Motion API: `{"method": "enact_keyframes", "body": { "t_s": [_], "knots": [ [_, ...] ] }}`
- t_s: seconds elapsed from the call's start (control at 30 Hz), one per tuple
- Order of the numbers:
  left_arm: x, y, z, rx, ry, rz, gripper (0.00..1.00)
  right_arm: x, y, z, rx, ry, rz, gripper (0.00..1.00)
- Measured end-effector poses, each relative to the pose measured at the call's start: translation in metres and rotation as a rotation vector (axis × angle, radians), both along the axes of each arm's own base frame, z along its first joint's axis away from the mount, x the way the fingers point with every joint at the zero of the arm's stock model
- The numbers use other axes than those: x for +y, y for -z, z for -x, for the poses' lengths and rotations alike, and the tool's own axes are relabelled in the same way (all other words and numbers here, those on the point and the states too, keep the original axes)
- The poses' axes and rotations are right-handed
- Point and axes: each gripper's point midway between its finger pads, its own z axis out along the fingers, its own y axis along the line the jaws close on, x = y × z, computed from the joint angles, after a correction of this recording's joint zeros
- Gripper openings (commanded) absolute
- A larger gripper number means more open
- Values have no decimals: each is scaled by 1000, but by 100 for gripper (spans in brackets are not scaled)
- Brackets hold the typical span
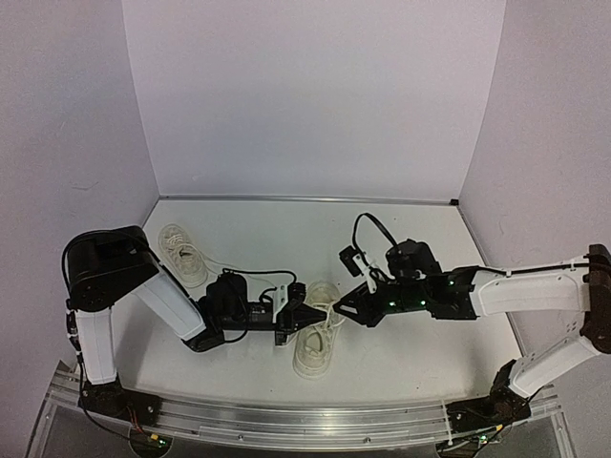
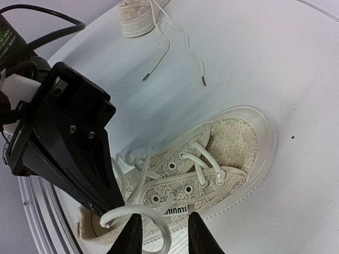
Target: Tie the shoes
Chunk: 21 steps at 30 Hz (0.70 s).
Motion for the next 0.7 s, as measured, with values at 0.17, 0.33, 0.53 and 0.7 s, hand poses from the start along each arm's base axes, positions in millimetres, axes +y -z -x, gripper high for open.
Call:
{"method": "enact_keyframes", "body": {
  "t_s": [0.17,0.33,0.53,0.7],
  "knots": [
    [0,0,0,32,-3,16,0,0,1,3,17,-9,-6,21],
    [0,-4,0,35,-2,31,0,1,-4,6,20,-19,-24,28],
    [0,-4,0,39,-1,31,0,0,-5,4,21,-3,-28,24],
    [0,-4,1,38,5,32,0,1,5,-1,39,19,2,17]
  ]
}}
